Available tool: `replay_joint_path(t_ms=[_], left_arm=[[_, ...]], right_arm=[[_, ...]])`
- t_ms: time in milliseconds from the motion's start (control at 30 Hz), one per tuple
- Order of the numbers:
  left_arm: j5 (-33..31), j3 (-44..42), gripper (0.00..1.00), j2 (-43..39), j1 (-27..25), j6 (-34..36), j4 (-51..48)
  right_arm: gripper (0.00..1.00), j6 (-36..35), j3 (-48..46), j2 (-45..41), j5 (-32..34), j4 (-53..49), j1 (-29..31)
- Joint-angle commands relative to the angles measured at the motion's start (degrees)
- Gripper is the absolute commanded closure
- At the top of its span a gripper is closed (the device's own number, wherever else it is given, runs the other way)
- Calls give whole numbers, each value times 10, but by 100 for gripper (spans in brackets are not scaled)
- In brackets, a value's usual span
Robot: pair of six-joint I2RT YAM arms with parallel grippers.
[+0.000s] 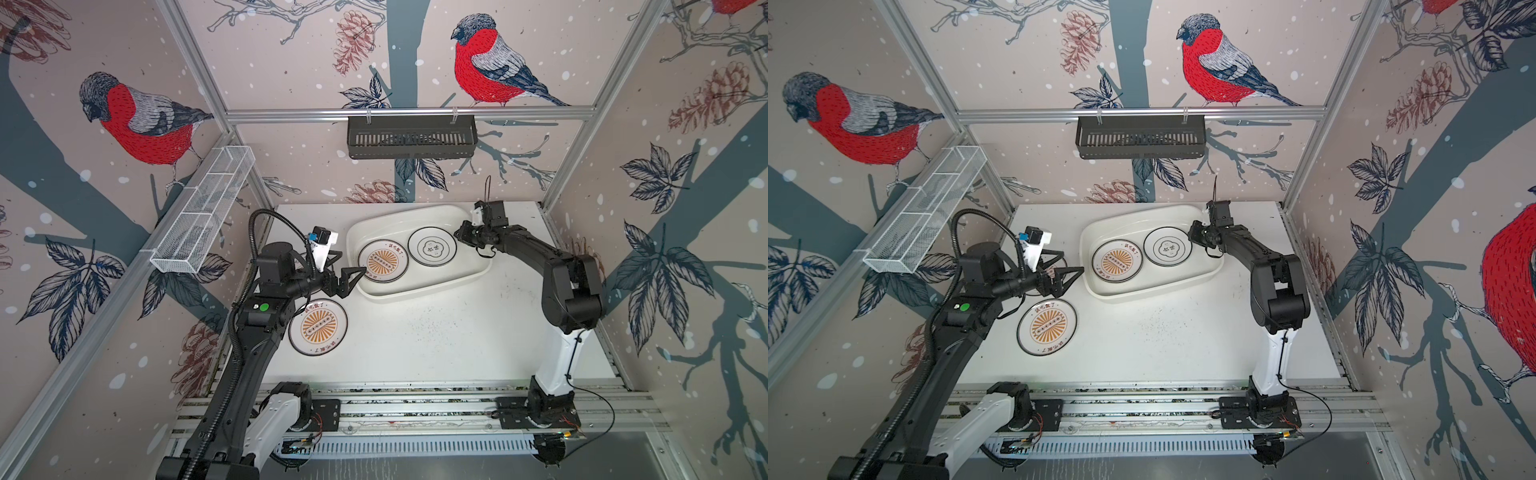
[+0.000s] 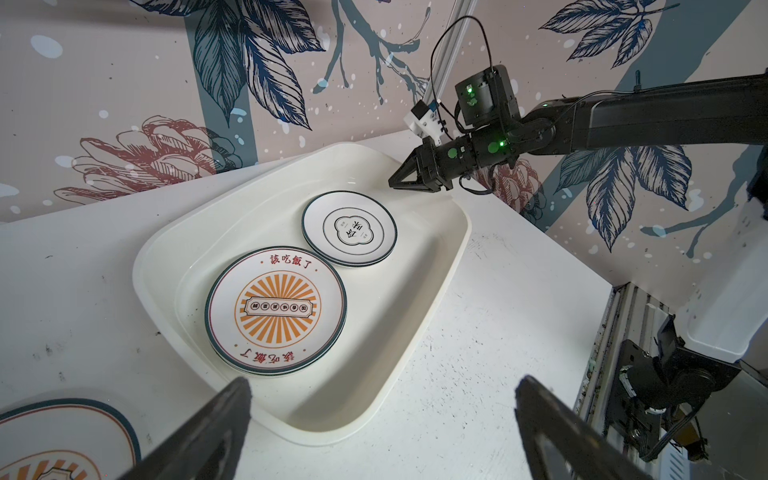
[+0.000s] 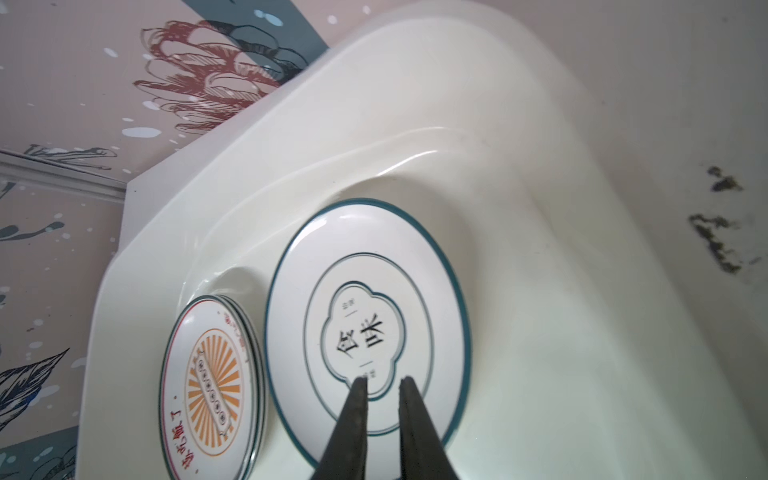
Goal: Place the plates into the plastic bin on the countertop
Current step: 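Lower the second white plate onto the first white plate in the bin, then open the right gripper and release the white plate in the bin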
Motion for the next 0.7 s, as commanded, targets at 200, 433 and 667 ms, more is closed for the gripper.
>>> replay_joint_path(t_ms=[200, 433, 667], left_arm=[[5, -1, 2, -1, 1, 8, 22], [5, -2, 2, 0, 1, 7, 25], [3, -2, 2, 0, 1, 9, 22]], right_arm=[[80, -103, 109, 23, -8, -177, 67], [79, -139, 146, 67, -34, -237, 97], [77, -148, 153, 91, -59, -252, 118]])
